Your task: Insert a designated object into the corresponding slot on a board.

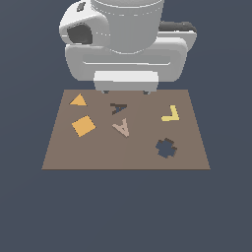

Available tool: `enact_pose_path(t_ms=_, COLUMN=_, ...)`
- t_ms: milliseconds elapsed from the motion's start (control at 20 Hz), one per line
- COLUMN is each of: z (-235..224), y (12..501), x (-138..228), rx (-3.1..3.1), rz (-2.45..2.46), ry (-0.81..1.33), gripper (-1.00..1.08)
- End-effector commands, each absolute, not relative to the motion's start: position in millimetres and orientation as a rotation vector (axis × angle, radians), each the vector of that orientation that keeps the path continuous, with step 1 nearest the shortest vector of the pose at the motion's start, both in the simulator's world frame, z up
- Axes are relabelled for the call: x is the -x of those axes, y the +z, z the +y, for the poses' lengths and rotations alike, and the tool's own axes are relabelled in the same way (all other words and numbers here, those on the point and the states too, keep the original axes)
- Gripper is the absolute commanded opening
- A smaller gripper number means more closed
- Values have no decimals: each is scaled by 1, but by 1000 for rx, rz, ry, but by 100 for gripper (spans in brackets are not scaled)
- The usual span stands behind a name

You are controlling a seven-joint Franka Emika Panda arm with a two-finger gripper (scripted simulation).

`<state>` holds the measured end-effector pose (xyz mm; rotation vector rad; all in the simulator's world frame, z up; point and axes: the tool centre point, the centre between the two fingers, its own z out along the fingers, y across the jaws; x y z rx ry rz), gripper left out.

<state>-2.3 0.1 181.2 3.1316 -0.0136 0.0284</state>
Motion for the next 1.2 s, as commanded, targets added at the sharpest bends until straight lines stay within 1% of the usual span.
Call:
enact_pose_path(t_ms=0, z=0, y=181, x=2, rx=-3132, rz=-14, ry=28, gripper=100)
enact_pose_path(t_ms=550, z=-2, y=162, x=-2, rx=-3132, rz=110, ry=25, gripper=100)
enact_pose_path(t_ms=1150, z=-8, y=97, x=-17, rx=-3096, rz=523, ry=11, gripper=100)
